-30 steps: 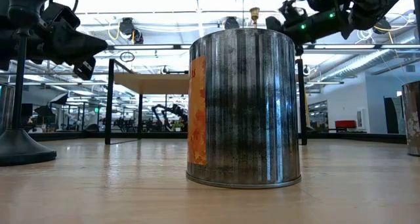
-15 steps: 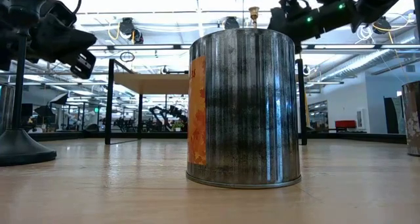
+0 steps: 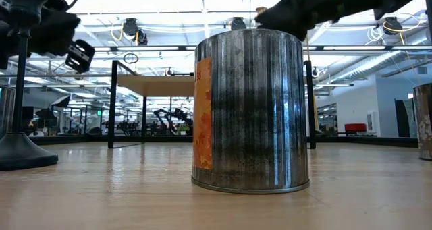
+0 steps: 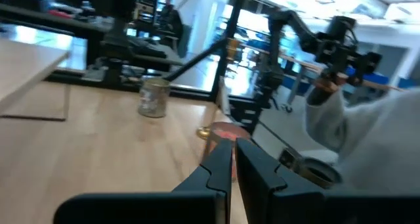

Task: Pick & Place candle stick holders
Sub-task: Put the black candle holder on the shelf

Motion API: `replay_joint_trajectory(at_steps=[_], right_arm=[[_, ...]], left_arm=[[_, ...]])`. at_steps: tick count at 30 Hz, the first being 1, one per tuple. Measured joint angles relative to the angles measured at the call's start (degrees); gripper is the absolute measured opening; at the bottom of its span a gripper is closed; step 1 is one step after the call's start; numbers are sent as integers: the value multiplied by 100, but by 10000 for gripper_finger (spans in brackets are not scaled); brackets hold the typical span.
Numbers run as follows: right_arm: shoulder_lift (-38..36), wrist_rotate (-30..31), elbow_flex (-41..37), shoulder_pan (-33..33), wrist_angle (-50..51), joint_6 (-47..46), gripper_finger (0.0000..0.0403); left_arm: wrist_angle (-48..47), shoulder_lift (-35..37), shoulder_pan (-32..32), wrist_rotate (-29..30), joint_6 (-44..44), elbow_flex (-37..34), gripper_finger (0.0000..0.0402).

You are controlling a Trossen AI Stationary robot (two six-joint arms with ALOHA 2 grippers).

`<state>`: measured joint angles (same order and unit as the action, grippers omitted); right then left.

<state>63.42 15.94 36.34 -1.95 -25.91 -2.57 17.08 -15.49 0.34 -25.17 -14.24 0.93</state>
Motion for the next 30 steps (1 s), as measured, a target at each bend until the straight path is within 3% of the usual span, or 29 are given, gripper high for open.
replay_joint_trajectory(at_steps=[10,13,17,30], right_arm=[[0,31,0,-830,0,-159,185],[0,25,0,-977,2,-160,185],[0,26,0,-1079,2,-129,185],[2,26,0,-1129,62,-127,183]], left_arm=[[127,-26,-1141,504,667,375,24],[-599,-189,-1409,764,776,826,24],[-1700,-584,-1645,1552,1229,1506,26],[-2639,-1547,-1976,1743,1813,2009,109]])
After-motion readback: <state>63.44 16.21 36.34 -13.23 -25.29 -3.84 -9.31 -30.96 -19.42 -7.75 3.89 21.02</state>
